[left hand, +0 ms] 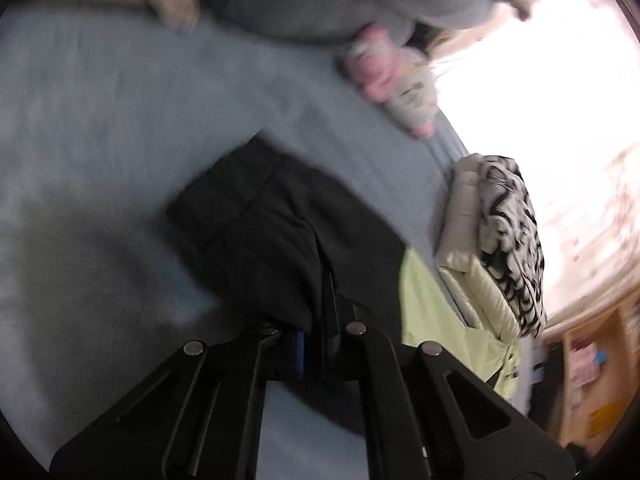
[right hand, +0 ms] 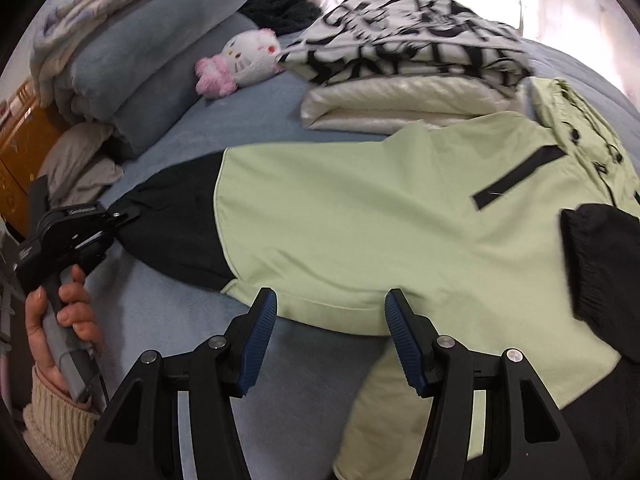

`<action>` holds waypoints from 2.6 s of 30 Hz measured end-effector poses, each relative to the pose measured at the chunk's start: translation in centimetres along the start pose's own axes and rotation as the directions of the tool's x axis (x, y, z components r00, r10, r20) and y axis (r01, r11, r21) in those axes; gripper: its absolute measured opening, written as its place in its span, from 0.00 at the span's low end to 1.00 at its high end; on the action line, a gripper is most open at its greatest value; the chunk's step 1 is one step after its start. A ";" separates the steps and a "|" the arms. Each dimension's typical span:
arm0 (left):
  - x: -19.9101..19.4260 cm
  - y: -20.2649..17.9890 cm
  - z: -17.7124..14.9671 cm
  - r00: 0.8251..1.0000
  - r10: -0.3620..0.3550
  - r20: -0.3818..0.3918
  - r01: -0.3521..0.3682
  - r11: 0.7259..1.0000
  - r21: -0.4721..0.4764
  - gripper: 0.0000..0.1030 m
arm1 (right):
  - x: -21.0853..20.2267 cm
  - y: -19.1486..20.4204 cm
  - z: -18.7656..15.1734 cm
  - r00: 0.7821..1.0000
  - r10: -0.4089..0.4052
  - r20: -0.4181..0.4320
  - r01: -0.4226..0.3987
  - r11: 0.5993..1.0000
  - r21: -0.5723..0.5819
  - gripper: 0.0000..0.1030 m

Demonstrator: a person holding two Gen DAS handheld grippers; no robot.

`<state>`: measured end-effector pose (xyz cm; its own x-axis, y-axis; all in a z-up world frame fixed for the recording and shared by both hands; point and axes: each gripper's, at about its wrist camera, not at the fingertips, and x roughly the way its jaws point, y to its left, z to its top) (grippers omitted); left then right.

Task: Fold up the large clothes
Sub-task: 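Move the left tool to the other black sleeve cuff and grasp it, then fold the held sleeve across the chest over the first sleeve, release, then grasp the black sleeve cuff with the right tool and lift it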

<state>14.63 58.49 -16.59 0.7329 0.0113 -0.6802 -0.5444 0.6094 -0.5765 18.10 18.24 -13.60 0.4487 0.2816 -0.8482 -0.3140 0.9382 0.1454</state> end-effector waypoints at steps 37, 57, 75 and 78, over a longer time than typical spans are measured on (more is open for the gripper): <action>-5.1 -45.1 -43.2 0.986 0.041 -0.160 0.115 0.529 0.841 0.02 | -29.2 -38.9 -17.3 0.958 -0.197 0.210 0.055 0.841 0.538 0.56; -10.1 -38.3 -39.9 0.924 -0.038 -0.381 0.308 0.666 0.680 0.55 | -27.2 -38.3 -17.5 0.978 -0.100 0.181 -0.001 0.874 0.487 0.76; -14.1 -26.7 -33.3 0.964 -0.027 -0.264 0.189 0.768 0.611 0.55 | -18.4 -22.7 -11.4 0.999 0.033 -0.002 -0.033 0.999 0.009 0.83; -13.6 -24.7 -31.7 0.968 -0.008 -0.249 0.153 0.807 0.570 0.55 | -15.7 -20.1 -11.9 0.998 0.023 -0.060 -0.028 0.996 -0.084 0.83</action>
<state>5.18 18.15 -7.41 0.6123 -0.1915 -0.7671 -0.0945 0.9455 -0.3116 7.36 -7.42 -9.25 0.3902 0.2906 -0.8737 -0.3959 0.9097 0.1257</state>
